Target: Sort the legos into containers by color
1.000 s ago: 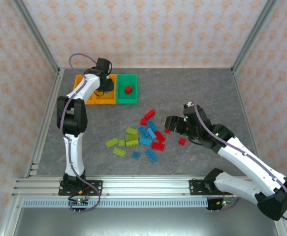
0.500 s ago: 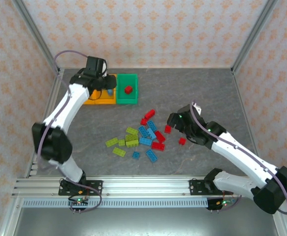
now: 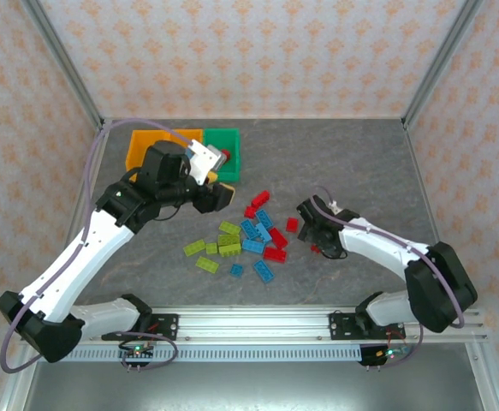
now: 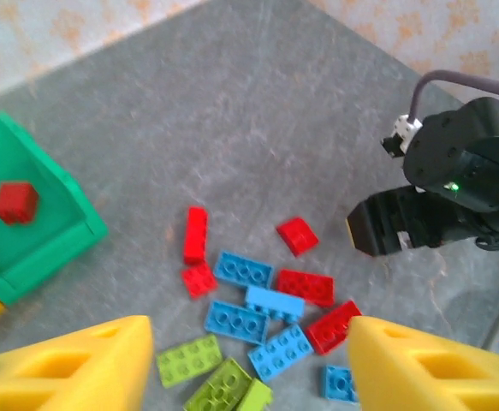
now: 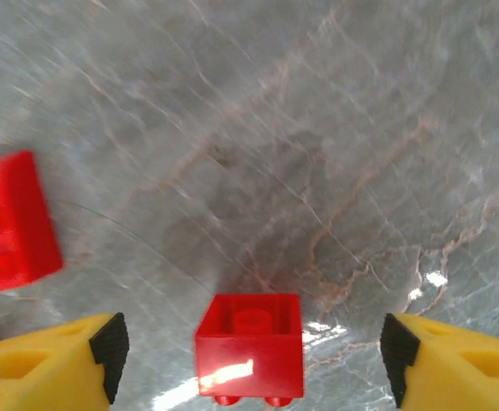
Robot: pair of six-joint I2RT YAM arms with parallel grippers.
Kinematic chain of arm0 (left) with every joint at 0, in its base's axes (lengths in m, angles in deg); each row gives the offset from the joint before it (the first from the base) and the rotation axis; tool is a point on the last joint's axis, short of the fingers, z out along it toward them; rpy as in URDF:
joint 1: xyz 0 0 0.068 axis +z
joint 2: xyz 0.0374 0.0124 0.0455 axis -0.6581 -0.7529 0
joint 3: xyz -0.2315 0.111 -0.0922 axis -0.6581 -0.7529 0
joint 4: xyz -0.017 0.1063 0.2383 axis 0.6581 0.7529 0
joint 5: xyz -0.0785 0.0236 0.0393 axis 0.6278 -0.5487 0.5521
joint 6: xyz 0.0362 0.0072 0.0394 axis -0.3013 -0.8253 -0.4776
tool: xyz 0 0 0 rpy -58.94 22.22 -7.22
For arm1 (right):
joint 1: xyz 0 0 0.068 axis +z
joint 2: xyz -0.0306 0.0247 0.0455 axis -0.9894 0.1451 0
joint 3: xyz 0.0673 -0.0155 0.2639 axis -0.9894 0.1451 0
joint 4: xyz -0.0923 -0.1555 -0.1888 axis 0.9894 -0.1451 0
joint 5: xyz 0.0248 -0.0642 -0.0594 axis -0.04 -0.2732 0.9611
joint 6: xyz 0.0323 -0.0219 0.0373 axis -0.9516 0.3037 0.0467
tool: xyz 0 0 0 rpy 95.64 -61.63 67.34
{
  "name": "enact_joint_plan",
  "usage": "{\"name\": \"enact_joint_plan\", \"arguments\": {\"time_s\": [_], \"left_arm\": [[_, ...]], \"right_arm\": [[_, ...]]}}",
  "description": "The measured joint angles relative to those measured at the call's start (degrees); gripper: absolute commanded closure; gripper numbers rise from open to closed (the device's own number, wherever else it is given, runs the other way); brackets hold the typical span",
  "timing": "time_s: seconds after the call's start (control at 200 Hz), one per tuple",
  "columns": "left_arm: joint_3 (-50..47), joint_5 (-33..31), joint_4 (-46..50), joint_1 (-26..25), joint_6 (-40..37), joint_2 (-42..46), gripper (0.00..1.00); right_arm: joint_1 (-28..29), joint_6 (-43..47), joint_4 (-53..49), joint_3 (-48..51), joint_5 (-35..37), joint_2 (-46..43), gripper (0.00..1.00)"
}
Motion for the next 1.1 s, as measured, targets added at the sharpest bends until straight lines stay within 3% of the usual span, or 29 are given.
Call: {"name": "enact_joint_plan", "arguments": {"time_s": [0.085,0.395,0.545,0.671,0.851,0.991,1.101], "left_arm": [[-2.3,2.1,0.4,0.0,-2.9,0.4,0.19],[-3.3,4.4,2.5,-0.5,-10.1,0.3,0.12],[-4.3,4.9,2.6,-0.7,-12.2,0.5,0.09],[-5.9,3.6,2.4,-0.7,-12.5,2.1,0.06],[-9.1,-10.3,-1.0,-0.7,-9.1,7.3,0.03],[-10.3,-25.9,-3.6,-0.7,-6.2,9.9,0.03],[-11.6,-34.4,-4.9,-0.7,-6.0,10.7,0.04]], "right_arm": [[0.0,-1.4,1.7,2.5,-1.2,0.4,0.34],[0.0,-4.0,4.5,5.9,-0.7,-1.9,0.71],[0.7,-1.5,4.0,4.3,0.1,-9.7,0.74],[4.7,4.3,4.9,-2.2,-0.5,-16.9,0.75],[8.4,14.2,11.1,-14.9,-6.4,-13.4,0.77],[9.6,21.3,15.0,-25.2,-9.8,-1.2,0.79],[9.7,26.2,16.8,-33.7,-10.1,10.7,0.78]]}}
